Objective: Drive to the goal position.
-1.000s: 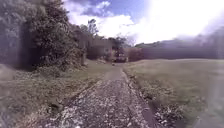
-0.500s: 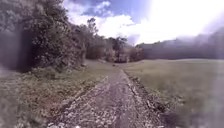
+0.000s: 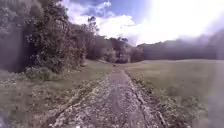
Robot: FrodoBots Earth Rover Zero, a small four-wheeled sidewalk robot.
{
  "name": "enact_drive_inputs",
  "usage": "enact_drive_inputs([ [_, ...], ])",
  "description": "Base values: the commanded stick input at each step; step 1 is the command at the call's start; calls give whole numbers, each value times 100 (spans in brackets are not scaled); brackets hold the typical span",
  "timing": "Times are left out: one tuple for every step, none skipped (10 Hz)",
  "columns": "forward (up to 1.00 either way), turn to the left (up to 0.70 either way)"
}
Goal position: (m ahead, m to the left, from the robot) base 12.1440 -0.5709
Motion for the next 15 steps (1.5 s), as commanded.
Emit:
enact_drive_inputs([
  [85, 0],
  [85, 0],
  [85, 0],
  [85, 0],
  [85, 0],
  [85, 0],
  [85, 0],
  [85, -23],
  [85, -18],
  [85, 0],
  [85, 0],
  [85, 0],
  [85, 0],
  [85, 0],
  [85, 0],
])
